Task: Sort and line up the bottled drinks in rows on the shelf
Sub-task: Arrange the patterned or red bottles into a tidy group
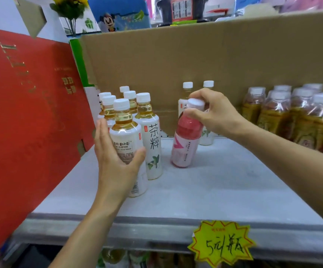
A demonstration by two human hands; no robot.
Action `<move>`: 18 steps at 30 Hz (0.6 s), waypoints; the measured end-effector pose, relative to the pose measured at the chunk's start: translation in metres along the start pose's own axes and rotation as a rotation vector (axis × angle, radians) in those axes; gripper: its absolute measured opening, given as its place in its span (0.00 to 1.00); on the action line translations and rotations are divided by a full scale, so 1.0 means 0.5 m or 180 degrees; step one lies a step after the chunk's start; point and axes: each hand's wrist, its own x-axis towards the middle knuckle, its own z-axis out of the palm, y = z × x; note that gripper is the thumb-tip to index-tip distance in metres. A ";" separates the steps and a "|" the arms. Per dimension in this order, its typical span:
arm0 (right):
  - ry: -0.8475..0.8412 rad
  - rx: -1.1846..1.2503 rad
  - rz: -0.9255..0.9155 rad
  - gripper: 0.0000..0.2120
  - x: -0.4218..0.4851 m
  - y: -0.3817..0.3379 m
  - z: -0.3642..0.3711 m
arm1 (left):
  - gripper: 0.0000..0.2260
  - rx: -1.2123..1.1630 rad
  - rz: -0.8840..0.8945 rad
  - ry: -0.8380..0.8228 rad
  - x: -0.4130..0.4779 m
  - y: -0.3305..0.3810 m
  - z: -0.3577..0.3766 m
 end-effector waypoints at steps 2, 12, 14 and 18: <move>0.0046 0.0067 0.0041 0.22 -0.032 0.000 -0.031 | 0.46 -0.0161 -0.0049 0.0074 -0.006 0.005 0.010; 0.0242 0.0102 0.0044 0.17 -0.232 0.016 -0.233 | 0.36 0.0155 0.1084 0.0751 -0.119 0.191 0.134; 0.0363 0.0092 0.0065 0.18 -0.282 0.028 -0.287 | 0.35 -0.0041 0.1135 0.0244 -0.167 0.261 0.199; 0.0778 -0.0010 -0.0010 0.18 -0.382 0.055 -0.415 | 0.38 -0.0739 0.0652 -0.0838 -0.280 0.391 0.316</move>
